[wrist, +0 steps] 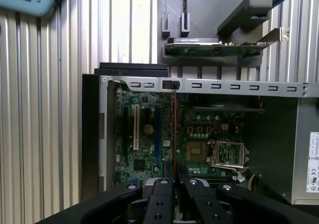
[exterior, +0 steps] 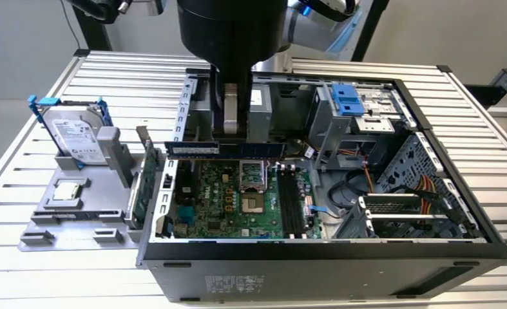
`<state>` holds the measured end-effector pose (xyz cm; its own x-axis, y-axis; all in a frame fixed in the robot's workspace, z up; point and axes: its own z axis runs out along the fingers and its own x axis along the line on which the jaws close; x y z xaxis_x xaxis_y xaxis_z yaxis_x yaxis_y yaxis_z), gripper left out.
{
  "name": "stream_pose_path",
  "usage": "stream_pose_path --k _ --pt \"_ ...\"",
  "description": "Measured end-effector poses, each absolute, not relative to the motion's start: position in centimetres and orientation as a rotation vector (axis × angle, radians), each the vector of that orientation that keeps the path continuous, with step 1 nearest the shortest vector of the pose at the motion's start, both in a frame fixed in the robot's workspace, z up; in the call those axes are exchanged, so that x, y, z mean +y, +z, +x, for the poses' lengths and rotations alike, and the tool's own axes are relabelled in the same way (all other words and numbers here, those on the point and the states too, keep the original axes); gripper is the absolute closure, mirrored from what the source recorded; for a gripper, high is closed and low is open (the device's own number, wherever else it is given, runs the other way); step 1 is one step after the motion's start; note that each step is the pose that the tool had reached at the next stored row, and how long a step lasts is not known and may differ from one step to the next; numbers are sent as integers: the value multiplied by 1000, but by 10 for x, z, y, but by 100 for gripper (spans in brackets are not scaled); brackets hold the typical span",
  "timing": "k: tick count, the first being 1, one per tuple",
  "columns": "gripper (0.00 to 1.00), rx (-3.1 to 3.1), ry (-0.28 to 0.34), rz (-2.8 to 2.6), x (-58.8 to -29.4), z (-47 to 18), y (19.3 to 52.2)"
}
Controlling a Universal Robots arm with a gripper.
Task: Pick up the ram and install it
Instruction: 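Pick up the ram and move it above insertion slot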
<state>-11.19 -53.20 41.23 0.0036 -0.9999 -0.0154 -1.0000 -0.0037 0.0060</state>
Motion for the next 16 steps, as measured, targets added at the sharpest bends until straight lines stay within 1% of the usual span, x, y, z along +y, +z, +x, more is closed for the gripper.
stream_pose_path --k 16 --pt "100 2213 24 -2221 -532 -93 412"
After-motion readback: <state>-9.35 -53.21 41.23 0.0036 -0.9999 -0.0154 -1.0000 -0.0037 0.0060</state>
